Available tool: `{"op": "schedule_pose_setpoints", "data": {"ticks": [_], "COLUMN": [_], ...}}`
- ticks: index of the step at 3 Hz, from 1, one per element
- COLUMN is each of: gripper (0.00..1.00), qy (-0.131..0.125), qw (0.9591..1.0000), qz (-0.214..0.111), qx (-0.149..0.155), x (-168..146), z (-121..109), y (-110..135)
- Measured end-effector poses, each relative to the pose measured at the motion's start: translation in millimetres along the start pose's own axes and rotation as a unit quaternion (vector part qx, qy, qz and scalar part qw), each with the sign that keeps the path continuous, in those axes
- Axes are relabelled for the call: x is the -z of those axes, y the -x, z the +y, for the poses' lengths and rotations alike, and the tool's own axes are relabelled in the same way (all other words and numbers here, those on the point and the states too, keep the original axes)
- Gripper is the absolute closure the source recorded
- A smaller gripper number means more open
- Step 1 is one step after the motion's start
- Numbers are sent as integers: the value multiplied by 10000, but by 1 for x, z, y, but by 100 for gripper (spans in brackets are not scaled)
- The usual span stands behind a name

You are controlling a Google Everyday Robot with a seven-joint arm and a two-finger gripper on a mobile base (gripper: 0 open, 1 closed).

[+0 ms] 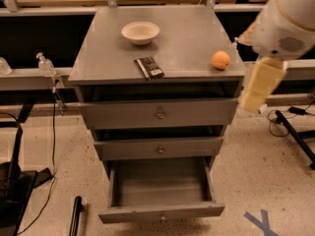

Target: Place rxbar chocolate into bottom drawer

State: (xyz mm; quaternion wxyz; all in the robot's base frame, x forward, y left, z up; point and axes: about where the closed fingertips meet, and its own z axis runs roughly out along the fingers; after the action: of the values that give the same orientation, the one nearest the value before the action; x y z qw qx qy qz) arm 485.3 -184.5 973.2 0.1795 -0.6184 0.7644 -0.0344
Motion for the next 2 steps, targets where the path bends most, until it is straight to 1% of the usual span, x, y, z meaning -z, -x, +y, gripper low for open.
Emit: {"op": "schedule_pose_setpoints", "data": {"ticks": [1,2], "gripper": [0,0], "qy": [31,68], "qw": [9989,9966], "qz": [-412,-803], "qx": [226,161], "x": [-45,-85], "z": [-49,-98], "y": [66,131]}}
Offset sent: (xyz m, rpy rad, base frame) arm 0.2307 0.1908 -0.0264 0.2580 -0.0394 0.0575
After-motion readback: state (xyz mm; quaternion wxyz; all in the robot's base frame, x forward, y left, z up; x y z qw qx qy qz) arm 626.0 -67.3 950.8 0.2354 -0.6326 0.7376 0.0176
